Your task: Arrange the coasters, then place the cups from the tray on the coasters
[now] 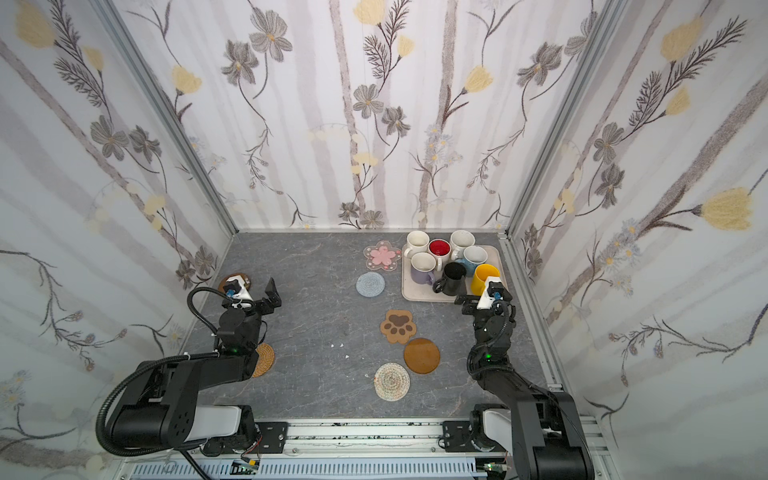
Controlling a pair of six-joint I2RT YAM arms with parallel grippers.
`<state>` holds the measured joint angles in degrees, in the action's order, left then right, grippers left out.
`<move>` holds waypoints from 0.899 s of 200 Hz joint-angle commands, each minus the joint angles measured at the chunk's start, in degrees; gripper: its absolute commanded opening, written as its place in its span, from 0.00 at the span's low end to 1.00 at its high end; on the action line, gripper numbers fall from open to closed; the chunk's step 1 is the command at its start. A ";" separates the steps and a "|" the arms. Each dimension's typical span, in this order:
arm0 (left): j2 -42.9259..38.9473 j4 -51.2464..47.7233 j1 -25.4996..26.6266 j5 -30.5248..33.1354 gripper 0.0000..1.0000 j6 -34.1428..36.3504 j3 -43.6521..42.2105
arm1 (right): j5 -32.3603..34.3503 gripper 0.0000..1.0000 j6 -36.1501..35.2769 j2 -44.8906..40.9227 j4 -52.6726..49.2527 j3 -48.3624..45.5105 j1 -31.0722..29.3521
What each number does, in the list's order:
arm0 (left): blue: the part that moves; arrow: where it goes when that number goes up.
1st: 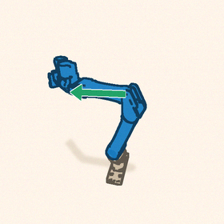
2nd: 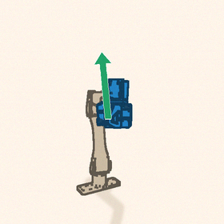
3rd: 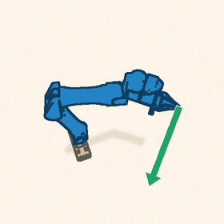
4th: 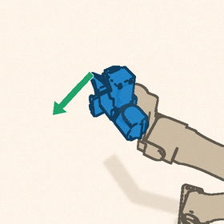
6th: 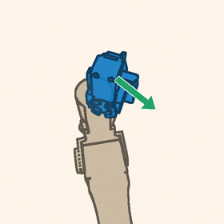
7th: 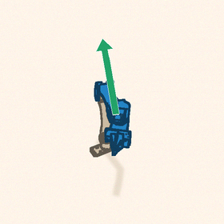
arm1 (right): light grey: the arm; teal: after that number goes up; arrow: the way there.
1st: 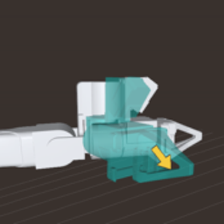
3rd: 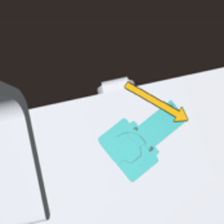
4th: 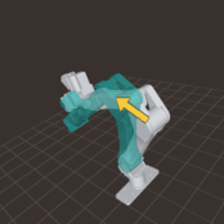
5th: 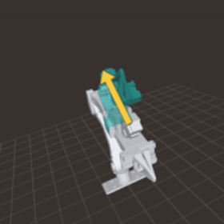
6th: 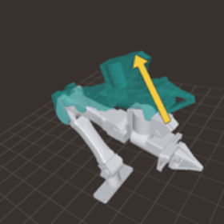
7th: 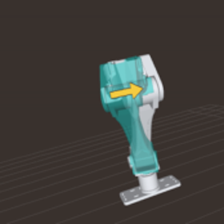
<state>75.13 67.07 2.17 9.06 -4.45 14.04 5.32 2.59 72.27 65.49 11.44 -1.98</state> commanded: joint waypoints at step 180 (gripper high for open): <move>35.02 -67.89 15.67 -18.10 0.99 -8.81 72.03 | -8.22 0.99 13.05 -13.56 -33.57 17.54 -9.18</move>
<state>103.50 2.57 16.45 -6.85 -12.05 79.68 -0.49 14.57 56.99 31.11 27.64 -9.52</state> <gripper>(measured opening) 0.989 0.994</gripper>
